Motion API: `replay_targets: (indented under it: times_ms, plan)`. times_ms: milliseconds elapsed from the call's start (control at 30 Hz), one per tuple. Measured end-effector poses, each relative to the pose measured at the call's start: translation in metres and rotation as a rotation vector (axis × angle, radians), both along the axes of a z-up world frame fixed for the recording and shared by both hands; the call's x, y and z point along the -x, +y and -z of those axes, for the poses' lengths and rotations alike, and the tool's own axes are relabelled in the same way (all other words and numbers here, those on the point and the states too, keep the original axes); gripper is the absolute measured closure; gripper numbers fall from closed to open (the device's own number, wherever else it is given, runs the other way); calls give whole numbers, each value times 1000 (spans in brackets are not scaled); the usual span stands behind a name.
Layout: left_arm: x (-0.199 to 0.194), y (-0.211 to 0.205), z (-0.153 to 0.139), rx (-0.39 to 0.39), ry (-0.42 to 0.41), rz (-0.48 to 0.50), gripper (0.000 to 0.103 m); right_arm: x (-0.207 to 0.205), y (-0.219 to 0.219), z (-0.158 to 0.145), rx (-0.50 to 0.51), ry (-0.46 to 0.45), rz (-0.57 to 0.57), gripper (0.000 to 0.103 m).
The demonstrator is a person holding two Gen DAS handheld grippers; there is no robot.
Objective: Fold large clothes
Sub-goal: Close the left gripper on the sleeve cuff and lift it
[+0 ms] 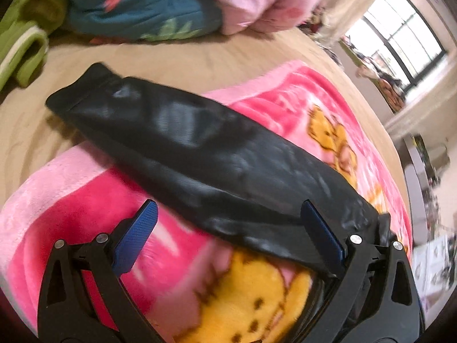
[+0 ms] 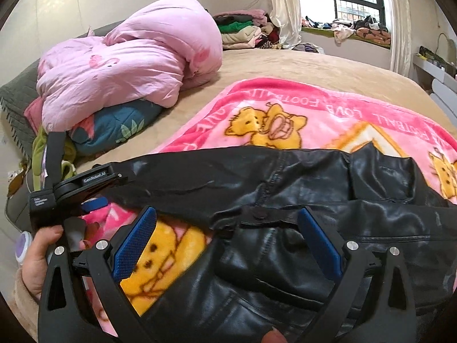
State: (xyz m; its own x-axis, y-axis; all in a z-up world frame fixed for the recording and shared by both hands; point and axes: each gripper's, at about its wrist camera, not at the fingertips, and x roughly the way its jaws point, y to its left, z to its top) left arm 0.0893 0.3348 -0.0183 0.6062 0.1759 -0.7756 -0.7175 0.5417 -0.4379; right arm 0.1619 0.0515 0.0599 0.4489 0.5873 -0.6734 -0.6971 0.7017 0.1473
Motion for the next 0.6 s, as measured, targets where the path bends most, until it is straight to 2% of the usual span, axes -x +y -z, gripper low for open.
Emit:
replay_targets:
  times_ms: [167, 400, 467, 600]
  plan:
    - [16, 21, 5, 30, -7, -79, 9, 2, 9, 1, -7, 8, -16, 5]
    - [27, 41, 18, 81, -9, -136, 9, 3, 18, 3, -2, 14, -33, 5]
    - [26, 47, 23, 104, -18, -147, 9, 5, 18, 2, -9, 11, -34, 5]
    - [17, 54, 34, 94, 9, -139, 9, 4, 15, 6, -18, 27, -22, 5]
